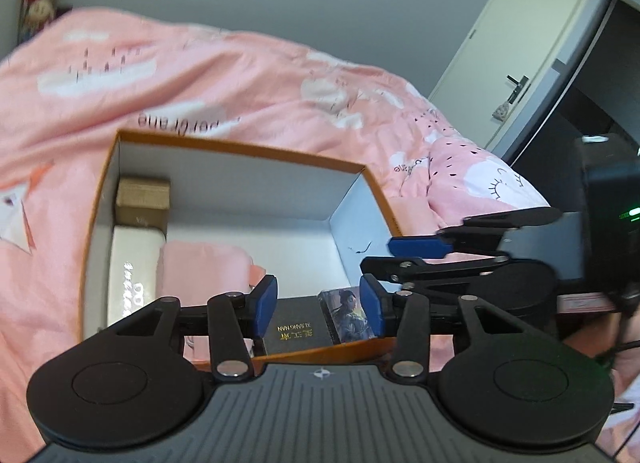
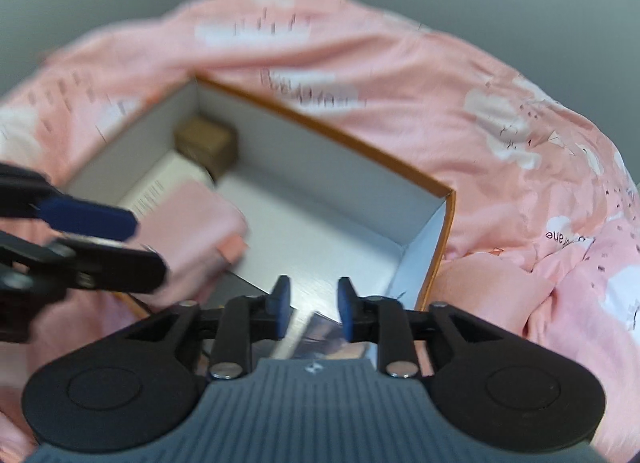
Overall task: Organize objects
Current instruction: 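Open both grippers and withdraw them from the shoebox toward the pile, then grasp the sailor plush toy with the left gripper while the right gripper grasps the striped plush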
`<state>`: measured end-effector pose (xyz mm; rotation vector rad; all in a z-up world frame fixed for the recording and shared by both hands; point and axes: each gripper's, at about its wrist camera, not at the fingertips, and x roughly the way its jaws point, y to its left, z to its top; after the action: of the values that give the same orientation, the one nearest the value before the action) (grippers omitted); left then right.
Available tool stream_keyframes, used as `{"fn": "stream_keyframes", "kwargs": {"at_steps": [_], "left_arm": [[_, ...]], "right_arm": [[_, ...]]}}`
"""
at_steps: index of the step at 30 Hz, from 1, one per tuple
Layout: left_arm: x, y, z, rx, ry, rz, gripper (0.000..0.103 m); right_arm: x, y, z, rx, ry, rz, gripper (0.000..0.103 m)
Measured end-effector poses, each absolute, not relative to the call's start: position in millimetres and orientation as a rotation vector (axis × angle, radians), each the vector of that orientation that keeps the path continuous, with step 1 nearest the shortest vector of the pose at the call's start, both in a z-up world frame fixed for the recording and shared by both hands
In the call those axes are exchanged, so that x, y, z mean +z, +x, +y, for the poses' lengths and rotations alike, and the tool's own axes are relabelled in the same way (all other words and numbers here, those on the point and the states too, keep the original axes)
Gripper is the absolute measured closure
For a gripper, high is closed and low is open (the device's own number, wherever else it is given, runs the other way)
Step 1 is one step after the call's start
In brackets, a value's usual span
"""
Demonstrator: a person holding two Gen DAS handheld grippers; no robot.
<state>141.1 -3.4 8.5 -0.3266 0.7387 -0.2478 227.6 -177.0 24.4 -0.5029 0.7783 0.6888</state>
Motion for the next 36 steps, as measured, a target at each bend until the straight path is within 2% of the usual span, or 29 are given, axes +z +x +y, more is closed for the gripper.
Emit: {"fn": "stream_keyframes", "kwargs": {"at_steps": [2, 6, 8, 10, 12, 14, 16, 19, 27, 32, 36], "left_arm": [[14, 132, -8, -0.239, -0.288, 0.715, 0.049], [23, 114, -17, -0.221, -0.217, 0.672, 0.049], [25, 106, -22, -0.198, -0.183, 0.657, 0.048], [25, 97, -27, -0.173, -0.141, 0.612, 0.044], [25, 89, -32, -0.161, -0.103, 0.583, 0.038], [23, 83, -33, -0.171, -0.099, 0.598, 0.037], [20, 77, -33, -0.175, -0.108, 0.617, 0.029], [14, 70, -29, -0.201, -0.138, 0.660, 0.026], [-14, 63, -6, -0.242, -0.344, 0.879, 0.023], [-35, 59, -9, -0.263, -0.399, 0.987, 0.024], [-43, 58, -17, -0.296, -0.393, 1.033, 0.024]], "right_arm": [[24, 205, -176, 0.695, -0.440, 0.748, 0.059], [39, 184, -199, 0.706, -0.354, 0.677, 0.047], [41, 176, -207, 0.708, -0.317, 0.634, 0.031], [39, 169, -216, 0.705, -0.283, 0.601, 0.023], [37, 159, -222, 0.682, -0.273, 0.586, 0.020], [33, 153, -228, 0.674, -0.261, 0.580, 0.015], [29, 143, -235, 0.676, -0.236, 0.580, 0.012], [22, 133, -246, 0.672, -0.189, 0.581, 0.007], [-11, 126, -263, 0.597, -0.069, 0.820, 0.008], [-34, 120, -270, 0.560, -0.029, 0.926, 0.029], [-43, 117, -272, 0.558, -0.013, 0.959, 0.030]]}}
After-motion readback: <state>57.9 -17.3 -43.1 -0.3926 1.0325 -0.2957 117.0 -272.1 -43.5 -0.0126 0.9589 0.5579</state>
